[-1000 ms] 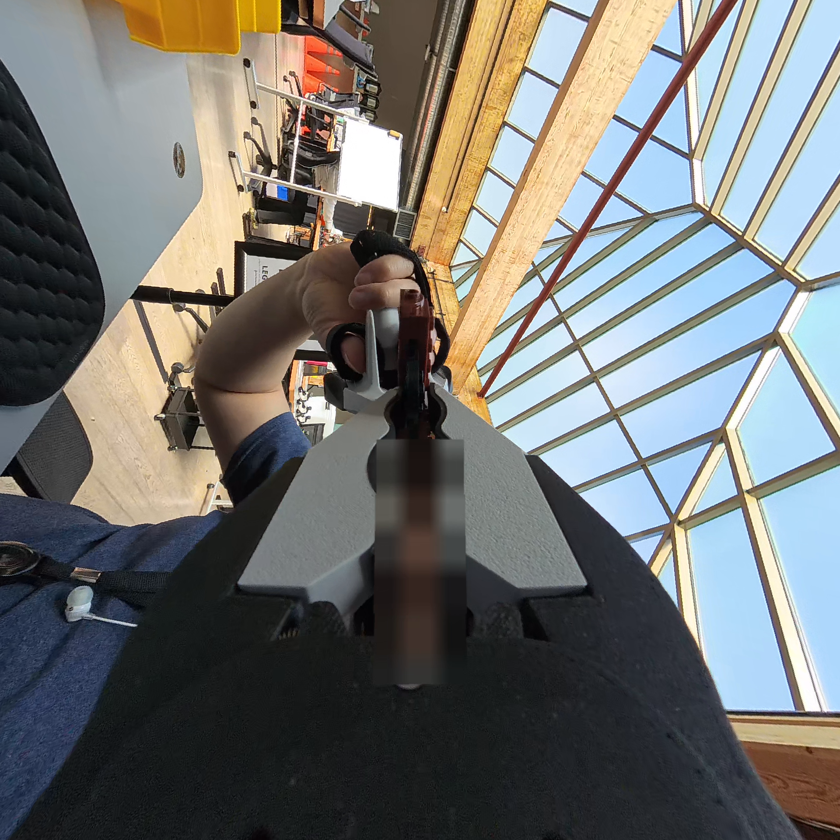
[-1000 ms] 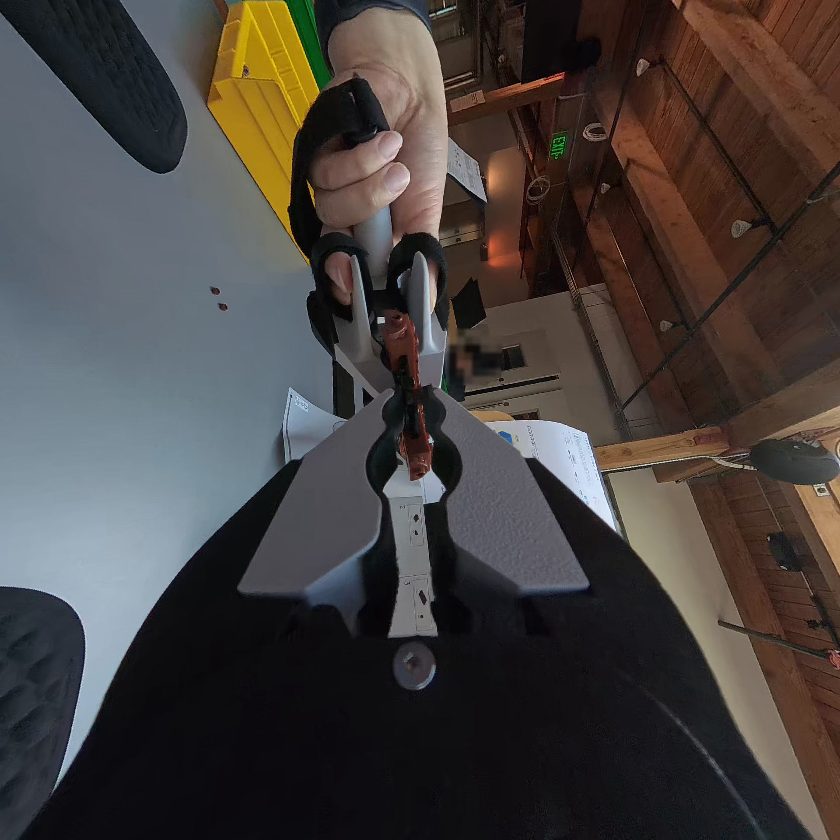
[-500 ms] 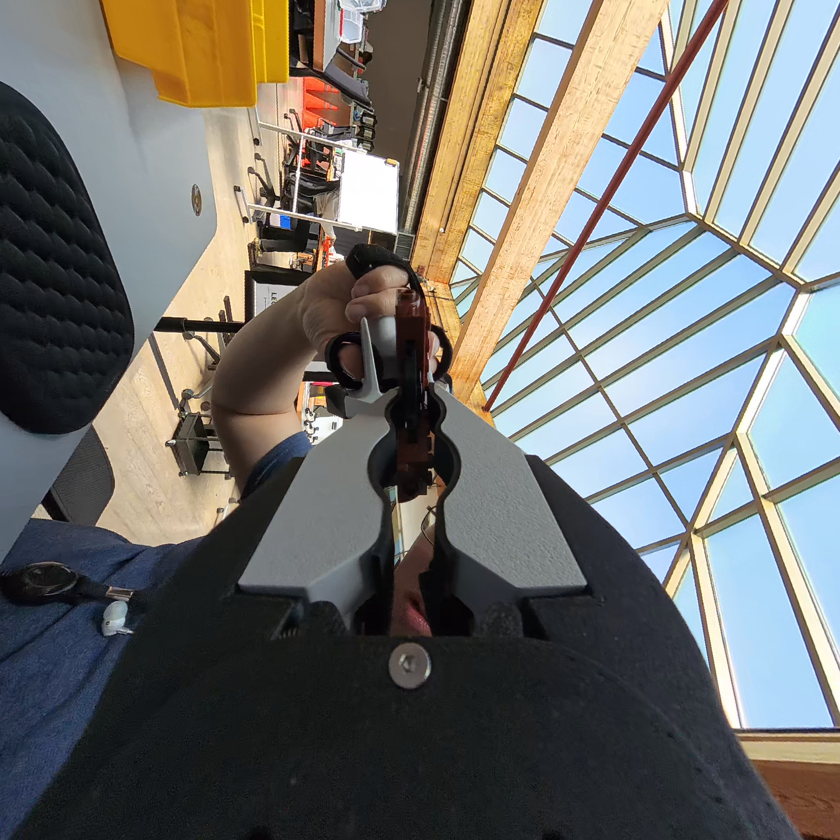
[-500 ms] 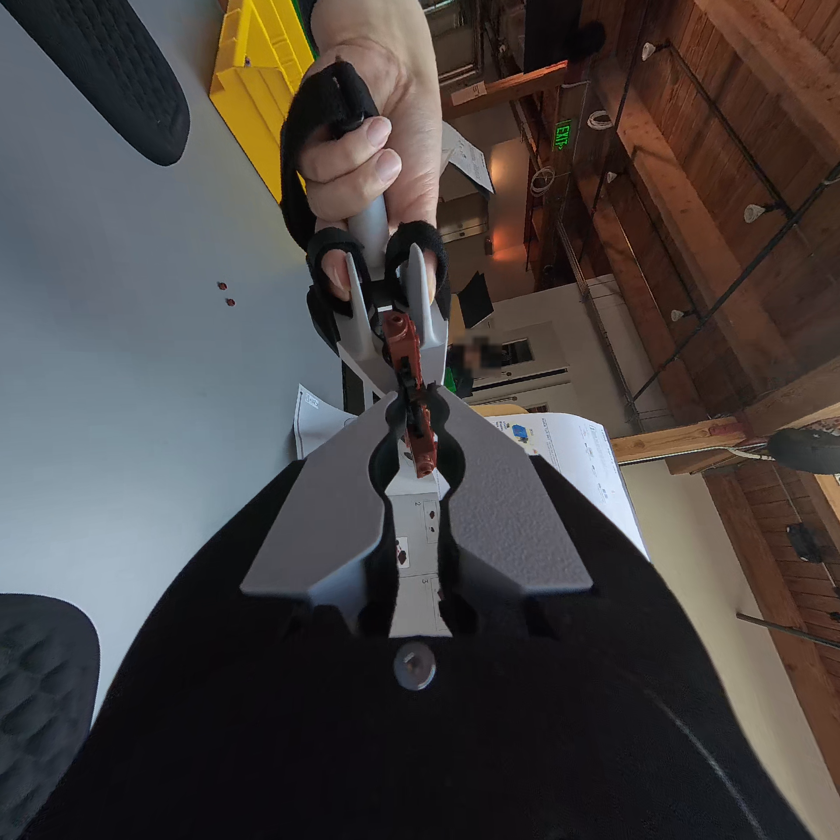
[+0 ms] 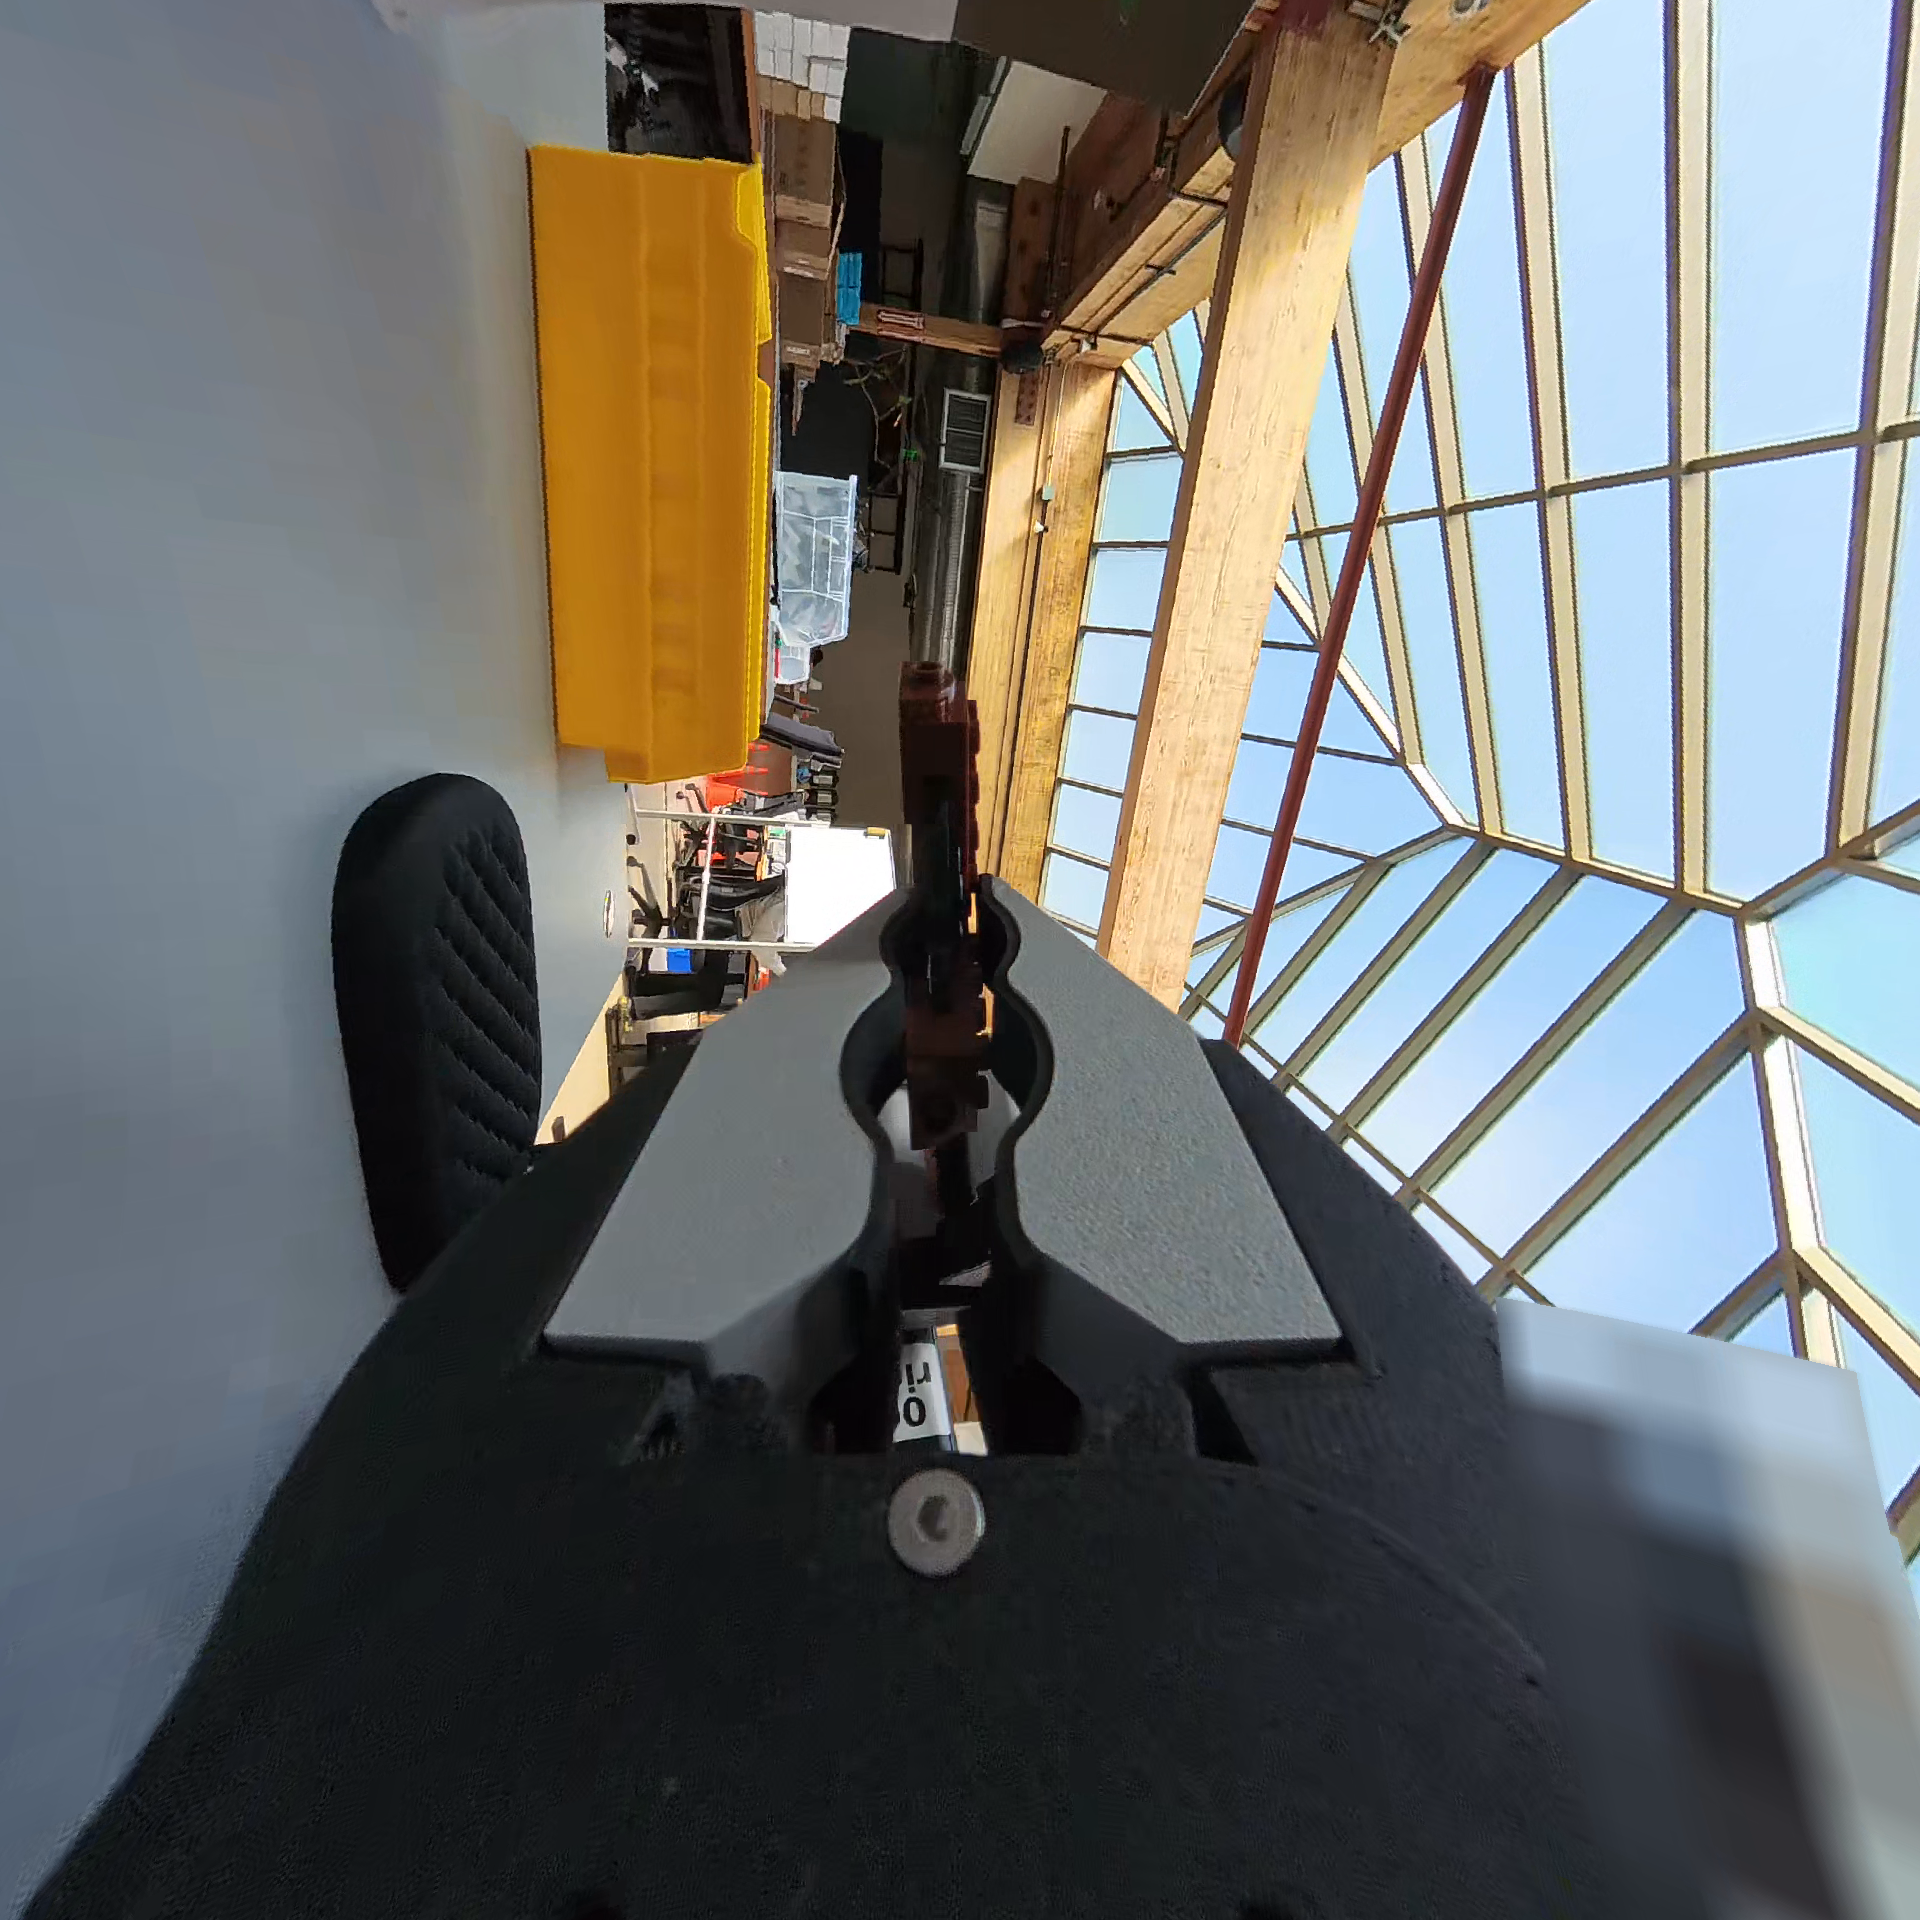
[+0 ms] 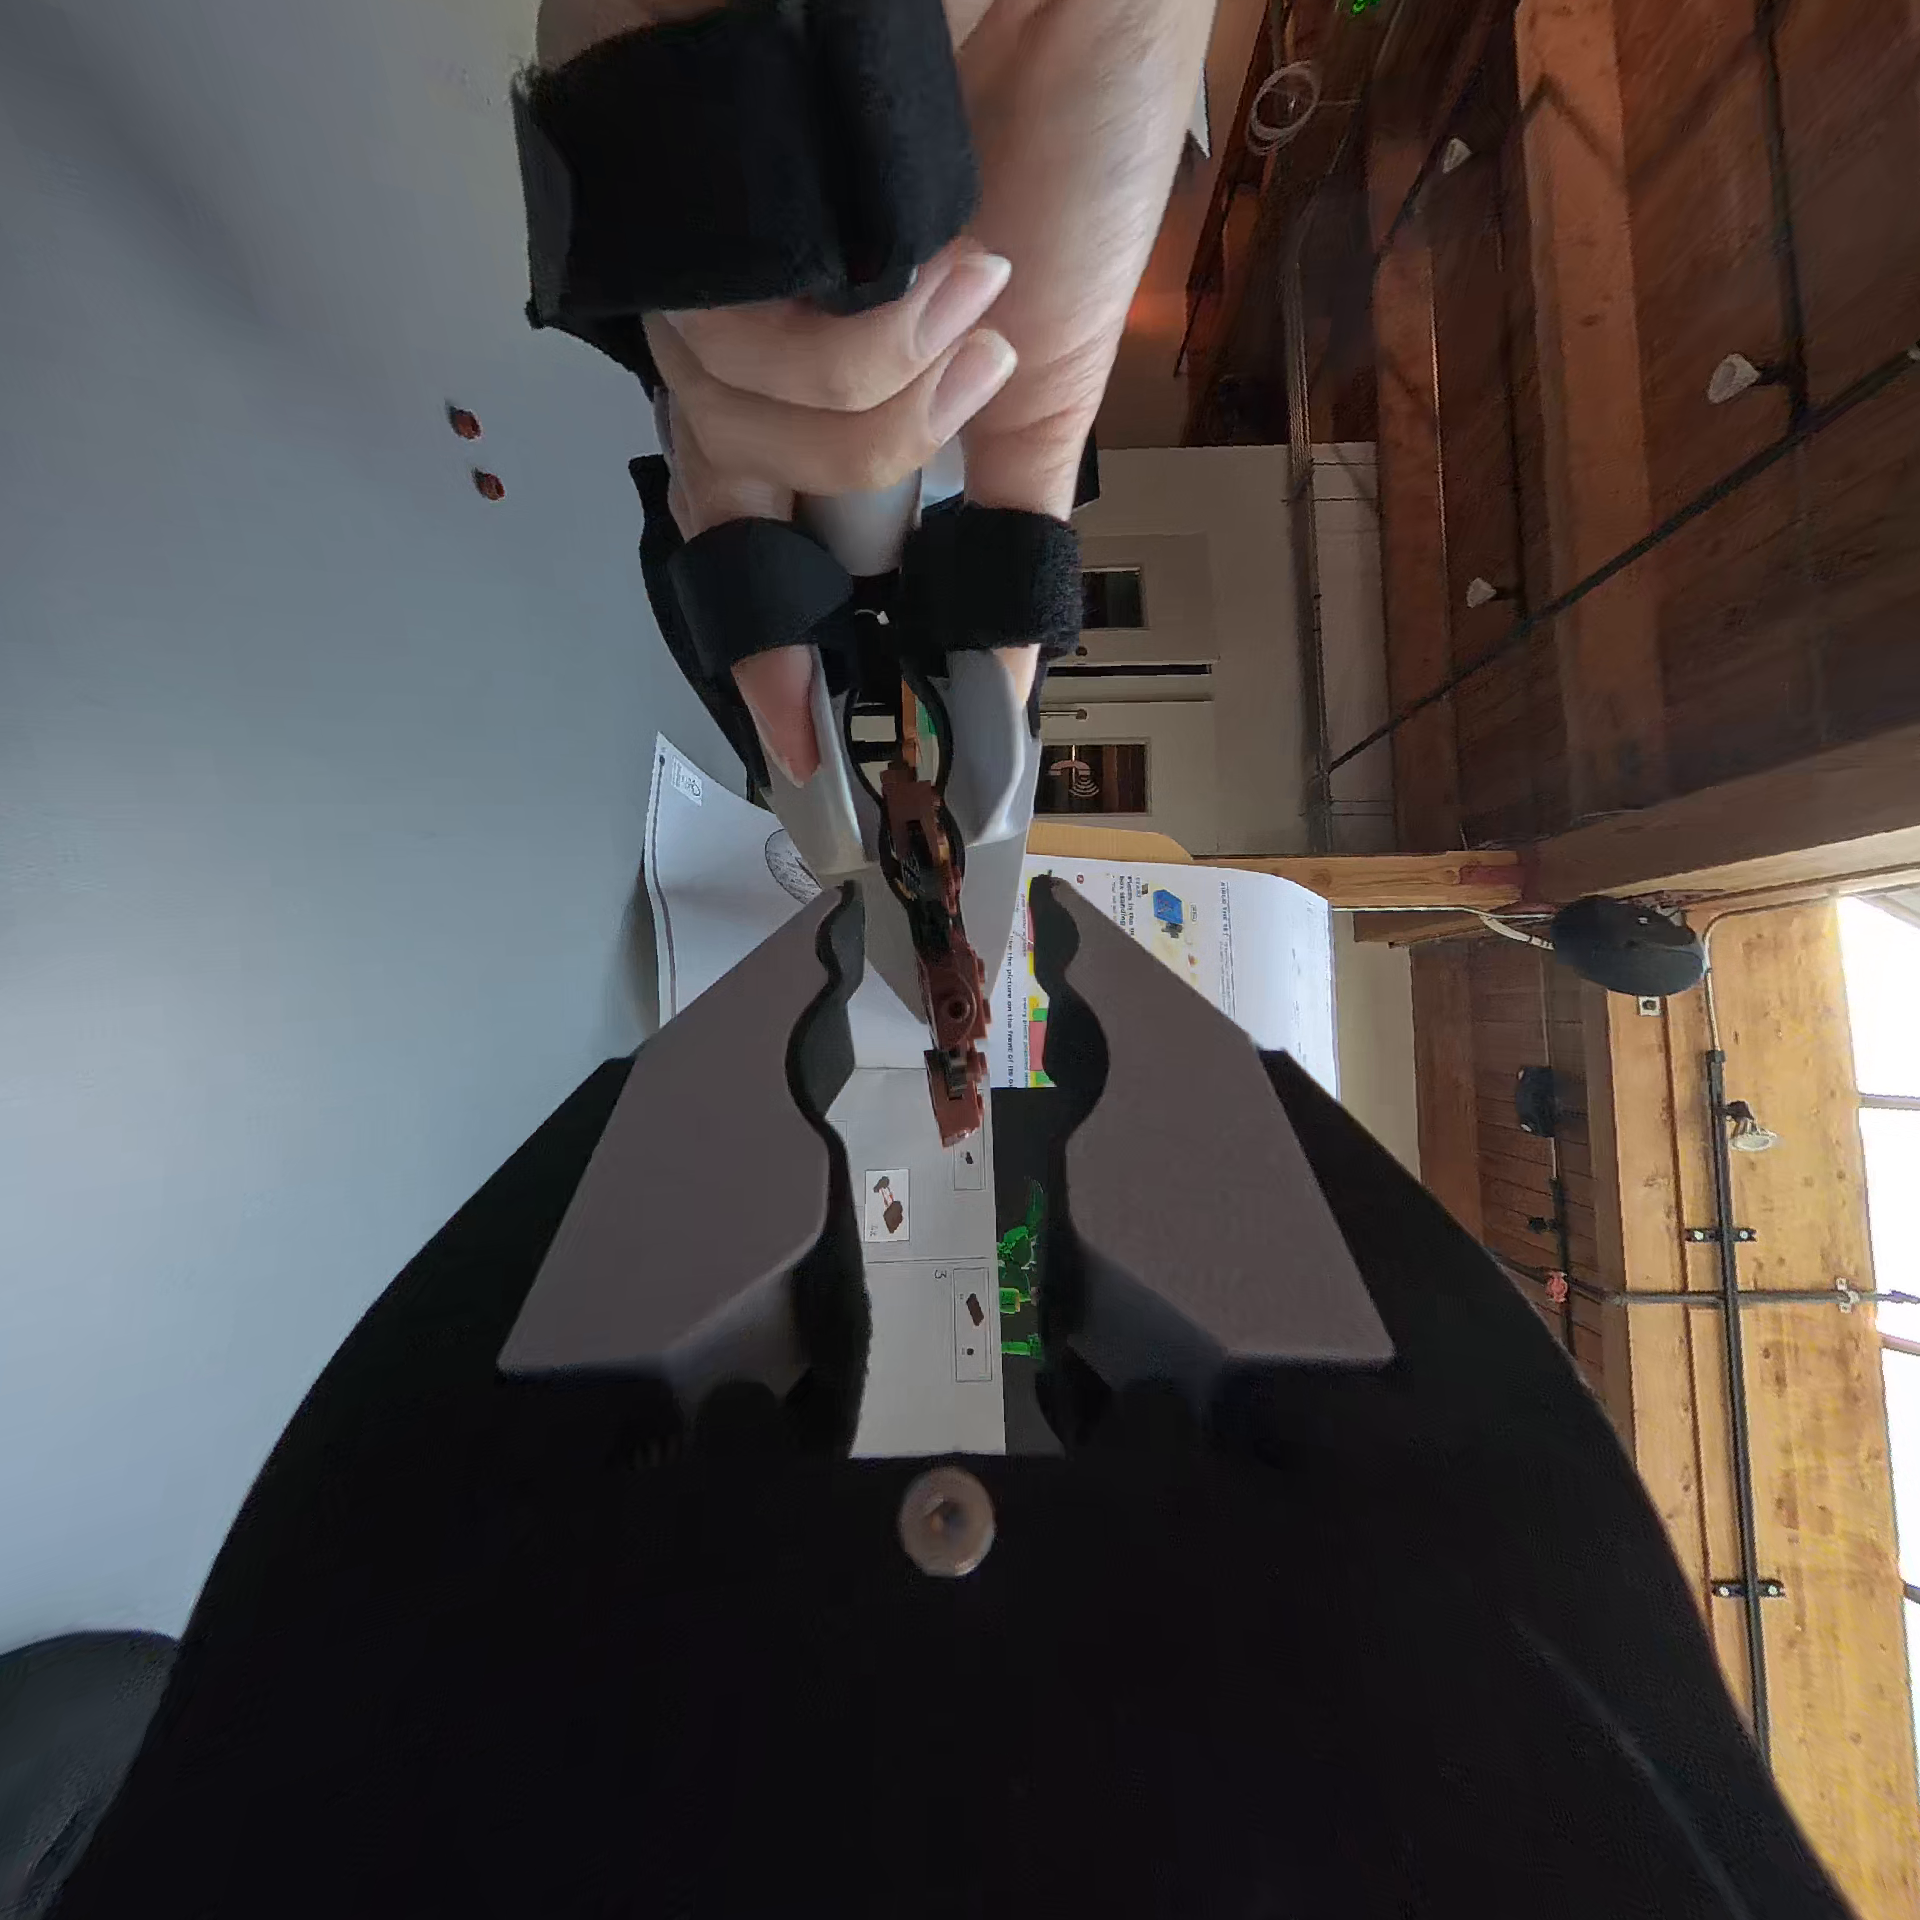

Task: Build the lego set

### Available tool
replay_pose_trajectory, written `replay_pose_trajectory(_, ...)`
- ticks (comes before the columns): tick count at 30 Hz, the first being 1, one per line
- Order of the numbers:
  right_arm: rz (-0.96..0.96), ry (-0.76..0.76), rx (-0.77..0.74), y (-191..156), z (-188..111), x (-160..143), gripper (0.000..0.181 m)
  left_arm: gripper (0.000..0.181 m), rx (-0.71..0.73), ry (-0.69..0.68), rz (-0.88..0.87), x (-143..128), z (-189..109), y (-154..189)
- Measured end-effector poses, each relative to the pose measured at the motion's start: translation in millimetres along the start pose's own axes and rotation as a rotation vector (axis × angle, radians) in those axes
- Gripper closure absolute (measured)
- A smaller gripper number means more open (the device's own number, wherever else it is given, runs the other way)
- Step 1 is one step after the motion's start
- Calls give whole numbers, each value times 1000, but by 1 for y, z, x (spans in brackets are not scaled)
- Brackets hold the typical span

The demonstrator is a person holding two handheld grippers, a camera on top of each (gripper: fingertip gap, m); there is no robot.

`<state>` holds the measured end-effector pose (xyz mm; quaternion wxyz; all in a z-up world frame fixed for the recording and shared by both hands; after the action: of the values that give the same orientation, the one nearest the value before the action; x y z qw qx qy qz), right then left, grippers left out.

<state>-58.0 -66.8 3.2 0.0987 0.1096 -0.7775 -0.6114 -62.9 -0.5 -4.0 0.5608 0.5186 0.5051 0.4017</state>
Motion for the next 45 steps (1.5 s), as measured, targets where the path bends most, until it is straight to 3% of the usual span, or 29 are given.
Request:
replay_pose_trajectory(6,-48,-29,-21,0,20,6,171,175,-4,16,15,1,-6,1)
replay_pose_trajectory(19,74,-138,-55,4,37,5,166,176,-11,142,43,17,-13,3)
replay_pose_trajectory(21,94,-167,-76,8,37,-1,157,176,-11,146,41,18,-14,3)
replay_pose_trajectory(28,35,-160,-40,2,37,-2,173,175,-6,147,28,18,-13,0)
replay_pose_trajectory(45,78,-129,-15,-4,43,-2,174,175,14,143,47,22,-14,-7)
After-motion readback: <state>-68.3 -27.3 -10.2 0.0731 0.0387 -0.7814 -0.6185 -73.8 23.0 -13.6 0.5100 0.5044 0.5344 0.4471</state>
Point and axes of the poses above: each gripper's, where its closed fingertips meet, z out along the fingers, x out of its top, y = z × x across the jaws, the point moved 4 cm from there along -z, back along the fingers, and after that the axes turned 13 degrees about x, right-handed, at the moved point
